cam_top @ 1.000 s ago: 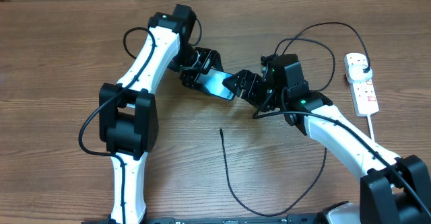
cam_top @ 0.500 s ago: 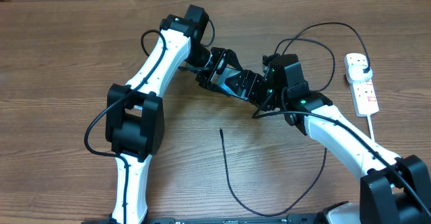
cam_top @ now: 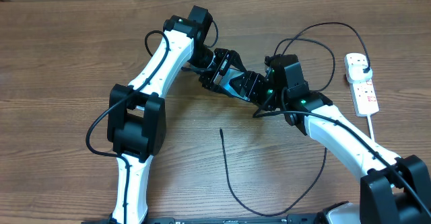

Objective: Plug charger to phone and switch on socket

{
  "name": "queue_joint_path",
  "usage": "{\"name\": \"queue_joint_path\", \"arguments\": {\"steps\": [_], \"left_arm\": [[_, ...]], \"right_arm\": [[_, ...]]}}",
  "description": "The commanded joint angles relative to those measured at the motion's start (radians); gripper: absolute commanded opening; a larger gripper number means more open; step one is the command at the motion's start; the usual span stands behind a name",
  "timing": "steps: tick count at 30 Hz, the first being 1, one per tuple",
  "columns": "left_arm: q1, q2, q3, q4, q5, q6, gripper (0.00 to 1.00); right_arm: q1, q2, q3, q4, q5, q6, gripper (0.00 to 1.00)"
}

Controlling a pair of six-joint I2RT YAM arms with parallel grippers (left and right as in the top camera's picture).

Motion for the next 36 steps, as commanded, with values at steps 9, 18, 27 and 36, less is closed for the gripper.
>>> {"name": "queue_joint_path", "arguments": {"steps": [9, 18, 27, 36], "left_arm": [[-0.027, -0.052, 0.028, -0.003, 0.079, 0.032, 0.04], [-0.035, -0.052, 0.028, 0.0, 0.089, 0.032, 0.04], [-0.051, -0.052, 0.028, 0.004, 0.104, 0.031, 0.04], [-0.062, -0.052, 0.028, 0.026, 0.101, 0.031, 0.04]], "right_arm": [[0.002, 0.007, 0.025, 0.002, 0.039, 0.0, 0.58], [0.002, 0.007, 0.025, 0.002, 0.043, 0.0, 0.5], [0.002, 0.007, 0.025, 0.002, 0.047, 0.0, 0.48], [0.002, 0.007, 0.025, 0.003, 0.047, 0.0, 0.4]]}}
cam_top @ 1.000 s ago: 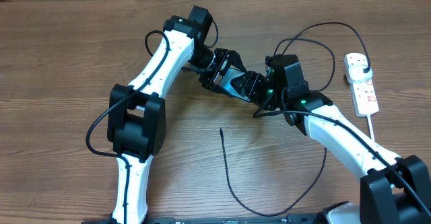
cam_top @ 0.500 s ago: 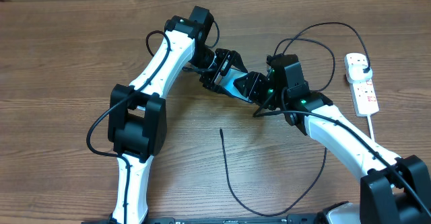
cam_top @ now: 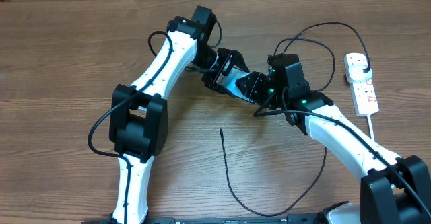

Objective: Plug charger to phone and switch on socket

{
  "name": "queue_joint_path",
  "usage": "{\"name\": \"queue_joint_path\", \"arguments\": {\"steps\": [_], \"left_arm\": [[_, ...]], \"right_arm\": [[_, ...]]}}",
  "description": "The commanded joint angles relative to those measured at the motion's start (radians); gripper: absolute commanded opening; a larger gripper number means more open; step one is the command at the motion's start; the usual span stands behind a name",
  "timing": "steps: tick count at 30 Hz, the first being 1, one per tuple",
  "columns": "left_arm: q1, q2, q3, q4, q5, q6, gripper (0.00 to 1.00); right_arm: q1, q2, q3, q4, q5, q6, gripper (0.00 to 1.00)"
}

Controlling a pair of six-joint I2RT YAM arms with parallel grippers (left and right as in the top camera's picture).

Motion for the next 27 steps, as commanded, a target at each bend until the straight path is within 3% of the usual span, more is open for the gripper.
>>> {"name": "queue_joint_path", "arguments": {"steps": [1, 6, 27], "left_arm": [[-0.042, -0.052, 0.028, -0.002, 0.114, 0.028, 0.04], [-0.049, -0.052, 0.028, -0.002, 0.109, 0.029, 0.04], [-0.059, -0.052, 0.028, -0.003, 0.048, 0.04, 0.04]], "right_arm": [[0.006, 0.007, 0.025, 0.008, 0.001, 0.001, 0.39], [0.006, 0.007, 0.025, 0.014, 0.001, 0.001, 0.31], [0.006, 0.007, 0.025, 0.017, 0.016, 0.001, 0.12]]}}
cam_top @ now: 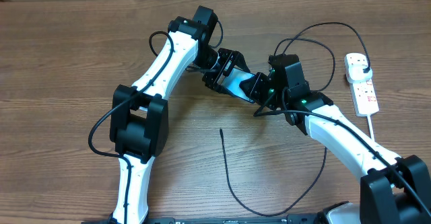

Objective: Plug charger to phone and switch on socket

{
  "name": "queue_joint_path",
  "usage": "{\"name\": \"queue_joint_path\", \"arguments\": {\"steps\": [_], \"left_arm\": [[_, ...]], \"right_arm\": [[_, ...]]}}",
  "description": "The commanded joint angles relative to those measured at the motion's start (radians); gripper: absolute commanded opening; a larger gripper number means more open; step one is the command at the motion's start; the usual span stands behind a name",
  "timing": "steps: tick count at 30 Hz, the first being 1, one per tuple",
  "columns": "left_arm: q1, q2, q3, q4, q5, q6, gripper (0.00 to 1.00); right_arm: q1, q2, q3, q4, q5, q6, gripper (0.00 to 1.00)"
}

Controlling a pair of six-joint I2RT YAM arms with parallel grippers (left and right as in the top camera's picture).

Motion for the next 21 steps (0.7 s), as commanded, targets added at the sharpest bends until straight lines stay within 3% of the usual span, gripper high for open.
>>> {"name": "queue_joint_path", "arguments": {"steps": [1, 9, 10, 11, 12, 13, 14, 21], "left_arm": [[-0.052, -0.052, 0.028, -0.009, 0.064, 0.039, 0.04], [-0.052, -0.052, 0.028, -0.011, 0.023, 0.039, 0.04], [-0.052, -0.052, 0.028, -0.011, 0.019, 0.039, 0.11], [-0.052, -0.052, 0.028, -0.011, 0.016, 0.039, 0.28], [-0.052, -0.052, 0.028, -0.011, 0.004, 0.039, 0.51], [-0.052, -0.052, 0.028, -0.011, -0.009, 0.039, 0.81], [-0.052, -0.052, 0.028, -0.012, -0.022, 0.039, 0.99], [-0.051, -0.052, 0.028, -0.013, -0.069, 0.04, 1.0]], "right_arm": [[0.006, 0.007, 0.025, 0.019, -0.005, 0.0, 0.11], [0.006, 0.007, 0.025, 0.019, -0.005, 0.0, 0.07], [0.006, 0.007, 0.025, 0.018, -0.005, 0.0, 0.06], [0.006, 0.007, 0.025, 0.018, -0.005, 0.0, 0.04], [0.006, 0.007, 0.025, 0.018, -0.005, 0.0, 0.04], [0.006, 0.007, 0.025, 0.018, -0.005, 0.0, 0.04], [0.006, 0.007, 0.025, 0.018, -0.005, 0.0, 0.04], [0.006, 0.007, 0.025, 0.018, -0.005, 0.0, 0.04]]}}
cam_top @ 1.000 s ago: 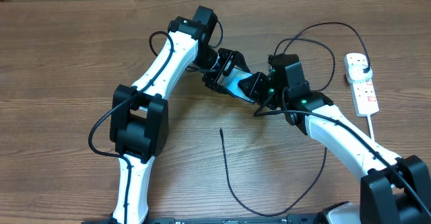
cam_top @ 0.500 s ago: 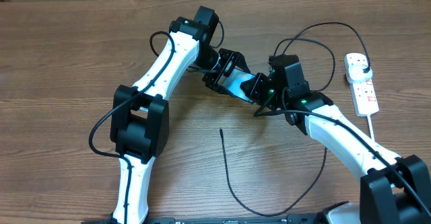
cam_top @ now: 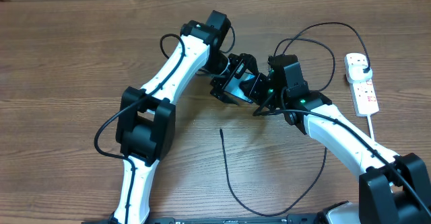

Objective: Plug charger to phone and switch on socket

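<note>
At the middle of the table my left gripper (cam_top: pixel 234 84) is shut on the phone (cam_top: pixel 236 86), a dark slab with a pale screen held just above the wood. My right gripper (cam_top: pixel 259 93) is pressed against the phone's right end. Its dark fingers merge with the phone, so their state is hidden. A thin black charger cable (cam_top: pixel 229 177) has a loose end on the table below the phone and curves down and round under the right arm. At the far right lies the white socket strip (cam_top: pixel 363 89) with a black plug (cam_top: pixel 364 65) in it.
Black cable loops (cam_top: pixel 316 29) lie behind the right arm, running towards the socket strip. The socket strip's white lead (cam_top: pixel 372 126) runs down the right side. The left arm's base (cam_top: pixel 143 126) stands at the left, and the right arm's base (cam_top: pixel 394 187) at the lower right.
My left arm has shifted to the right, and its wrist and the phone now sit closer against the right gripper. The right arm, loose cable and socket strip are where they were.
At every earlier moment the phone hung between the two grippers at the table's middle, with the loose cable end on the wood below. The left wrist edged slightly right and back each time, and now it is furthest right. The right arm stayed put.
</note>
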{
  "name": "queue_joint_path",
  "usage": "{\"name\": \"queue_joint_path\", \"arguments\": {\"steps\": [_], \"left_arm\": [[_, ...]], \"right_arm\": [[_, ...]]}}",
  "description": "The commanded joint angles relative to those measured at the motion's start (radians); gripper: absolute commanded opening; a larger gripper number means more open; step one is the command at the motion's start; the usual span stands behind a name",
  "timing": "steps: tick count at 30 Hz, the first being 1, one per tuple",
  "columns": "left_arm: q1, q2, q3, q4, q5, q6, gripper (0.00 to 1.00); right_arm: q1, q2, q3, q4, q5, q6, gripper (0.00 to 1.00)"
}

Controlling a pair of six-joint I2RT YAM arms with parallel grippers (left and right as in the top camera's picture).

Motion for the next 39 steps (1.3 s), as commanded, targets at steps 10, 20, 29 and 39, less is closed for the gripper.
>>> {"name": "queue_joint_path", "arguments": {"steps": [10, 20, 29, 39], "left_arm": [[0.069, -0.057, 0.027, -0.017, -0.047, 0.095, 1.0], [0.177, -0.259, 0.027, -0.031, -0.224, 0.153, 1.0], [0.17, -0.461, 0.027, -0.034, -0.418, 0.184, 1.0], [0.161, -0.469, 0.027, -0.029, -0.38, 0.184, 1.0]], "right_arm": [[-0.018, -0.002, 0.025, 0.013, -0.007, -0.012, 0.04], [-0.059, -0.003, 0.025, 0.027, -0.12, 0.165, 0.04], [-0.153, -0.003, 0.025, 0.301, -0.554, 0.645, 0.04], [-0.154, -0.003, 0.025, 0.691, -0.675, 0.903, 0.04]]}}
